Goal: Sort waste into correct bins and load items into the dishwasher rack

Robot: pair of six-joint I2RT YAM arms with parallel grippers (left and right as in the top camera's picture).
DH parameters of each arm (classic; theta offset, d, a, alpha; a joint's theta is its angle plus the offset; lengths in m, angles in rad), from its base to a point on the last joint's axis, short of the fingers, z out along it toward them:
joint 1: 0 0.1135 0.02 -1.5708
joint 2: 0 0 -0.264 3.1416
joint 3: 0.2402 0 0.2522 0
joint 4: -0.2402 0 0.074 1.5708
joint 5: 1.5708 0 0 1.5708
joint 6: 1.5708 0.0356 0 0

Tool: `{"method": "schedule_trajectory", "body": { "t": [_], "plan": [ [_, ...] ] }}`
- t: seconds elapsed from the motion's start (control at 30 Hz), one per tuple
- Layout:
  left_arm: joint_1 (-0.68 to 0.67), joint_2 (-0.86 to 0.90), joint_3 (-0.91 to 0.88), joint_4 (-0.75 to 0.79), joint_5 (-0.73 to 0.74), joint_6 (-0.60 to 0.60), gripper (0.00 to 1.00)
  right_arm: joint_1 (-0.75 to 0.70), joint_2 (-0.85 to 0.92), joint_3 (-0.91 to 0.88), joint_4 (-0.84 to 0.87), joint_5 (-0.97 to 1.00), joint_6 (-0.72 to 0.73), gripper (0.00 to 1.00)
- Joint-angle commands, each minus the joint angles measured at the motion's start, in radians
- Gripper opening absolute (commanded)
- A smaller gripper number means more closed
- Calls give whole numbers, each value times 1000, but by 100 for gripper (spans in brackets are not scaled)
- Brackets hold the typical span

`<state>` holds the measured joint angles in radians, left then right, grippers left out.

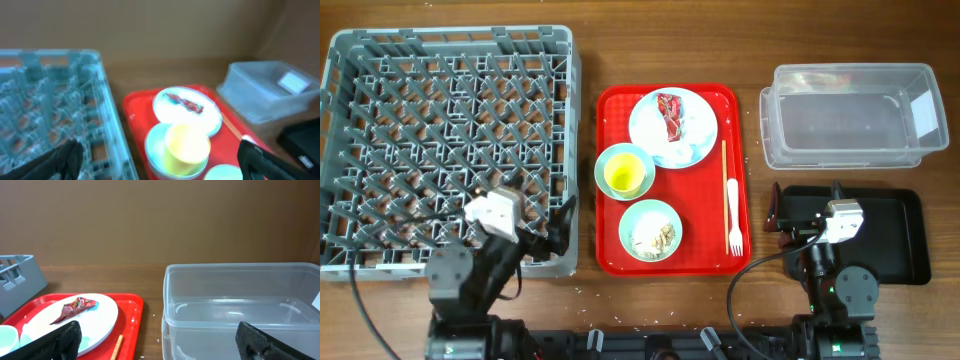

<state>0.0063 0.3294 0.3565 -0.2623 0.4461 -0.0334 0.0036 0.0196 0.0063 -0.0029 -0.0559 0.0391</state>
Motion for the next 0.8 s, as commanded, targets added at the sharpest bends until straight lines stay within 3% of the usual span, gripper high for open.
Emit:
{"method": "schedule_trajectory", "body": {
  "t": [0.0, 0.13, 0.2, 0.27, 0.33, 0.43, 0.53, 0.6, 0.67, 0.77],
  "plan": [
    [-4, 121, 182, -156, -55, 56, 100, -4, 1, -1, 4, -5, -13, 100],
    [-5, 320, 395, -393, -43, 52, 100, -4, 1, -1, 4, -5, -13, 100],
    [-5, 396, 452, -439, 25, 48, 100, -4, 1, -1, 4, -5, -13, 100],
    [-5, 433, 457, -422, 292, 24, 100, -4, 1, -1, 4, -5, -13, 100],
    [-5, 445, 457, -367, 468, 24, 100, -4, 1, -1, 4, -6, -13, 100],
    [-5, 454, 457, -266, 557, -24, 100, -4, 1, -1, 4, -5, -13, 100],
    [-37, 467, 458, -246, 438, -105, 100, -4, 1, -1, 4, -5, -13, 100],
    [-119, 512, 485, -280, 281, -139, 100, -4, 1, -1, 4, -5, -13, 100],
    [-239, 616, 592, -408, 105, -127, 100, -4, 1, -1, 4, -5, -13, 100],
    [-442, 855, 863, -674, -270, -127, 100, -4, 1, -1, 4, -5, -13, 100]
  ]
}}
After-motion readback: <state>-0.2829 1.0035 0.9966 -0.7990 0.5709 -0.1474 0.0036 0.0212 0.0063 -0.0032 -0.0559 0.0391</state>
